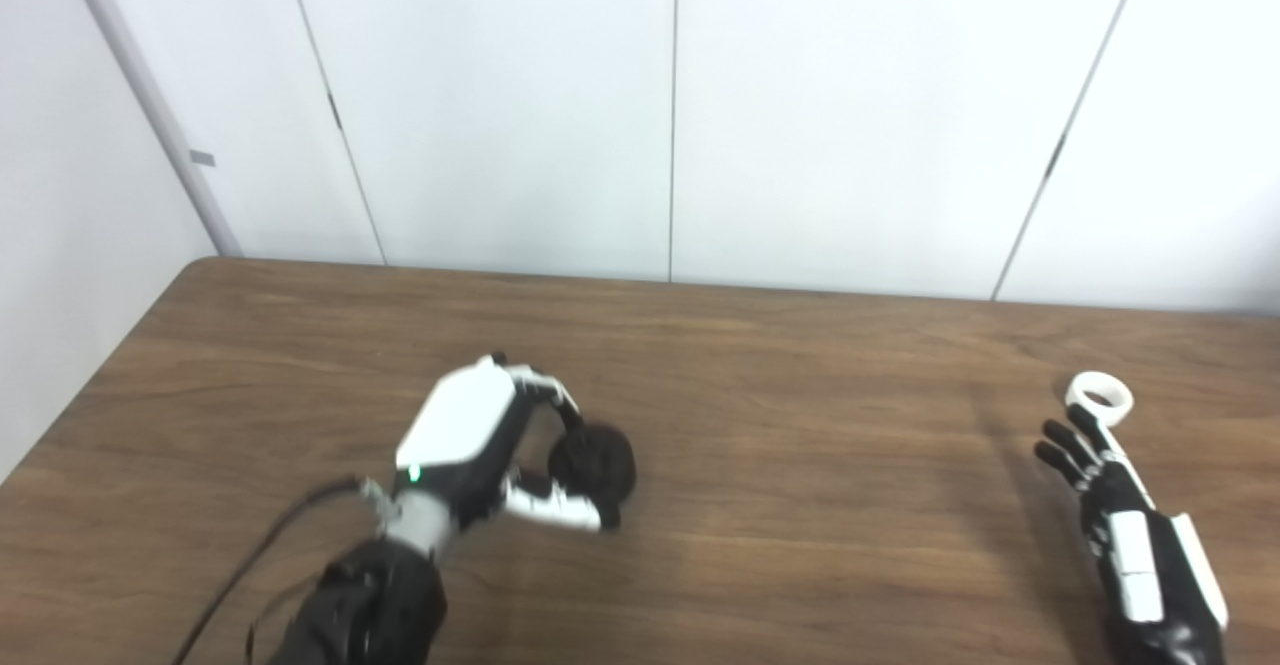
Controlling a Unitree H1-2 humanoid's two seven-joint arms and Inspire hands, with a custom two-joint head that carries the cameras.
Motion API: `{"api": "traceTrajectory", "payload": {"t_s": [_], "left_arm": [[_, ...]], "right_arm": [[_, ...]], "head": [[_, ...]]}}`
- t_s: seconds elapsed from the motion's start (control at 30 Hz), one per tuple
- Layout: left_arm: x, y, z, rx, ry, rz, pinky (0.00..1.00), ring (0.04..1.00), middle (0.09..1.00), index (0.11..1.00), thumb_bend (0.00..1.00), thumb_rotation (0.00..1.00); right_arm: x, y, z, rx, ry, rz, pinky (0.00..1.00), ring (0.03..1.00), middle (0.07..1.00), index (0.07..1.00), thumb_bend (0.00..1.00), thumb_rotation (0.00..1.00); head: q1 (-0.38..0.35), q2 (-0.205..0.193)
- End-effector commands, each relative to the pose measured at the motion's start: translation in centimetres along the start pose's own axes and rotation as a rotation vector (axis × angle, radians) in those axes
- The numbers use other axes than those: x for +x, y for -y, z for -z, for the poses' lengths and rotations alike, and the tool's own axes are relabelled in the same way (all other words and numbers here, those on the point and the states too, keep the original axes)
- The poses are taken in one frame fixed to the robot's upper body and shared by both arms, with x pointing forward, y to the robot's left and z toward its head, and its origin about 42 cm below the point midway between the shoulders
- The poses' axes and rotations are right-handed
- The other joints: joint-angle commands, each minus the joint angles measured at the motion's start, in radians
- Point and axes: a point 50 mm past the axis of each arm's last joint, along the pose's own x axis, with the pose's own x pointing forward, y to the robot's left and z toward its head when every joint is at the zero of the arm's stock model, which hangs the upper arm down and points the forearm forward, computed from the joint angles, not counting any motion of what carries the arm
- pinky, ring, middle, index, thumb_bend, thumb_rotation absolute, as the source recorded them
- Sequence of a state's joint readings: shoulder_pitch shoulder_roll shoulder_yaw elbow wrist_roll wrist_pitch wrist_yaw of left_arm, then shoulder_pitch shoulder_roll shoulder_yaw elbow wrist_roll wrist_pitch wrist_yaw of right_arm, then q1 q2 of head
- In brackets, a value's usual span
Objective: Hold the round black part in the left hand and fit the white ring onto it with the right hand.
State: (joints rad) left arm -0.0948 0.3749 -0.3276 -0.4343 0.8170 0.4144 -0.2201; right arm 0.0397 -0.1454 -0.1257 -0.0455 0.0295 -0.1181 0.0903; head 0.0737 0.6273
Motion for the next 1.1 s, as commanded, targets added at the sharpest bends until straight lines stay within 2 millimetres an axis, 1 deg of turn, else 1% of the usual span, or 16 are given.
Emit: {"api": "traceTrajectory", "payload": {"t_s": [0.0,0.1,0.17,0.2,0.3,0.47,0.57,0.77,0.93,1.03,1.07], "left_arm": [[-0.4,-0.6,-1.7,0.029,0.074,-0.053,1.00,0.855,0.745,0.482,0.52,0.05],[-1.4,0.7,-2.4,0.023,0.090,-0.030,1.00,0.857,0.757,0.482,0.52,0.05],[-2.1,1.6,-2.9,0.012,0.102,-0.013,1.00,0.865,0.761,0.482,0.52,0.05],[-2.4,2.1,-3.1,0.014,0.108,-0.005,1.00,0.867,0.763,0.482,0.52,0.05],[-3.3,3.7,-3.4,0.018,0.118,0.019,1.00,0.873,0.771,0.482,0.52,0.05],[-4.4,5.8,-3.6,0.026,0.115,0.059,1.00,0.887,0.773,0.483,0.52,0.05],[-4.8,6.9,-3.4,0.028,0.113,0.081,1.00,0.890,0.779,0.482,0.52,0.05],[-5.3,8.4,-2.9,0.043,0.108,0.104,1.00,0.888,0.778,0.482,0.52,0.05],[-5.4,9.2,-2.5,0.048,0.107,0.124,1.00,0.894,0.783,0.482,0.52,0.05],[-5.5,9.3,-2.5,0.050,0.105,0.129,1.00,0.895,0.786,0.482,0.52,0.05],[-5.5,9.3,-2.5,0.050,0.104,0.132,1.00,0.895,0.787,0.482,0.52,0.05]], "right_arm": [[-1.8,-2.0,1.8,0.050,-0.090,0.015,0.98,0.890,0.907,0.934,0.60,1.00],[-1.7,-2.5,1.3,0.060,-0.093,0.015,1.00,0.897,0.909,0.936,0.60,1.00],[-1.6,-2.7,0.9,0.059,-0.087,0.013,1.00,0.901,0.914,0.944,0.58,1.00],[-1.5,-2.8,0.8,0.056,-0.085,0.013,1.00,0.901,0.912,0.943,0.57,1.00],[-1.4,-3.0,0.3,0.049,-0.080,0.013,1.00,0.903,0.915,0.941,0.56,1.00],[-1.2,-3.4,-0.6,0.061,-0.077,0.016,1.00,0.907,0.912,0.935,0.55,1.00],[-1.1,-3.5,-1.1,0.054,-0.075,0.019,1.00,0.909,0.910,0.933,0.56,1.00],[-0.9,-3.8,-2.2,0.050,-0.068,0.021,0.99,0.909,0.904,0.915,0.56,1.00],[-0.9,-3.7,-3.1,0.046,-0.062,0.024,0.99,0.911,0.905,0.913,0.56,1.00],[-0.8,-3.4,-3.7,0.032,-0.054,0.024,0.99,0.909,0.905,0.913,0.54,1.00],[-0.9,-3.3,-3.9,0.024,-0.051,0.024,1.00,0.916,0.908,0.915,0.52,1.00]], "head": [[-0.005,0.004],[-0.024,0.017],[-0.039,0.032],[-0.039,0.032],[-0.049,0.049],[-0.073,0.079],[-0.085,0.083],[-0.108,0.097],[-0.117,0.103],[-0.121,0.108],[-0.128,0.113]]}}
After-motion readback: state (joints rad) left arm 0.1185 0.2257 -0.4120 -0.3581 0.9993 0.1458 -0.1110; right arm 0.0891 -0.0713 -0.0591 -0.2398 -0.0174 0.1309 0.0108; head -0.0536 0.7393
